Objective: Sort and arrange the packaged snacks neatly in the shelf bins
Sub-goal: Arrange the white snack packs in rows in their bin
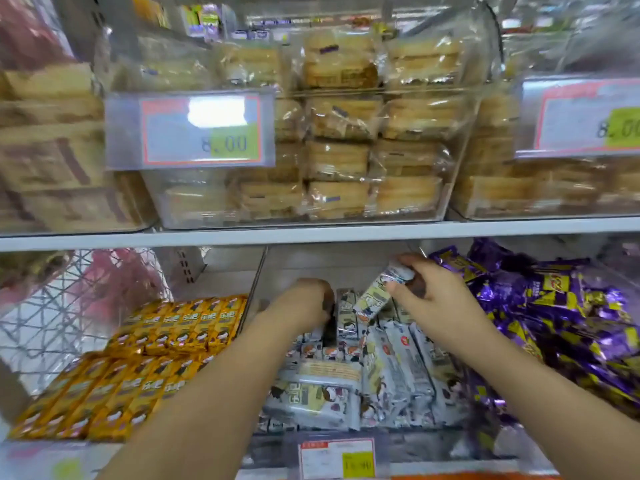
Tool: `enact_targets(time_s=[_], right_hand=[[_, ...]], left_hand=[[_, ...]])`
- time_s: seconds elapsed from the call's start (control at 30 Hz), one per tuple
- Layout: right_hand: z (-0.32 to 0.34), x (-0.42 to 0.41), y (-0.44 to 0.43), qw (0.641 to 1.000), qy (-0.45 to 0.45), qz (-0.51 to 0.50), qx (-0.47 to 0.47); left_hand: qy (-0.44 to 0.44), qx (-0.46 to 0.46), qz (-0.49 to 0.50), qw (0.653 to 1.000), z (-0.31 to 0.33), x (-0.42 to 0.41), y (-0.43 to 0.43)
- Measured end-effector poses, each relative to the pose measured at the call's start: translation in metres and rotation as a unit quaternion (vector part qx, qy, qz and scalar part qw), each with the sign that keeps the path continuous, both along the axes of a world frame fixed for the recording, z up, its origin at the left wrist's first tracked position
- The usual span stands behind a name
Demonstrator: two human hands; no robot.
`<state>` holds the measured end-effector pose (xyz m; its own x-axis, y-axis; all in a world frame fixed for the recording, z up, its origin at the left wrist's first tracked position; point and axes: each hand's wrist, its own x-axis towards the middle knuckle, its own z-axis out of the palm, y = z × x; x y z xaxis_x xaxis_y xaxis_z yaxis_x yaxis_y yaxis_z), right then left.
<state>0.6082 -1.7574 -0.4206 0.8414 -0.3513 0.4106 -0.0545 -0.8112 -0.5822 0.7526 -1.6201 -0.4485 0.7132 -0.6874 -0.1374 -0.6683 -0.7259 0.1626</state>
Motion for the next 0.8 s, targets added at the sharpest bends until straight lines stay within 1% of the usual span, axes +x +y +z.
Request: enact_targets(time_s=[0.07,0.17,0.23,0.47,0.53,0.67,0.8], right_hand=[[0.001,0.000,-0.003,1.000,0.006,0.010,-0.006],[0.000,-0.001,-0.006,0.999,0.002,0.031,0.010],[-0.002,-0.002,-0.009,0.999,0.001,0.037,0.009],[-0.005,-0.003,-0.014,0.999,0.002,0.037,0.004],[-0.005,-0.001,-0.013,0.999,0.001,0.042,0.005],[-0.006,0.002,-0.011,0.998,-0.009,0.051,0.021],[-0.007,0.005,-0.011,0.998,-0.018,0.055,0.026]], left_hand=[[0.001,0.034,0.020,0.999,-0.009,0.002,-0.006],[-0.003,0.046,0.033,0.998,-0.012,0.003,-0.010],[0.010,0.061,0.031,0.998,-0.009,0.004,-0.010],[0.083,-0.015,0.100,0.991,-0.011,0.013,-0.005],[0.093,-0.008,0.094,0.991,-0.016,0.011,-0.005],[0.069,0.014,0.075,0.995,-0.013,0.010,0.001],[0.019,0.046,0.091,0.995,-0.002,0.022,0.005]])
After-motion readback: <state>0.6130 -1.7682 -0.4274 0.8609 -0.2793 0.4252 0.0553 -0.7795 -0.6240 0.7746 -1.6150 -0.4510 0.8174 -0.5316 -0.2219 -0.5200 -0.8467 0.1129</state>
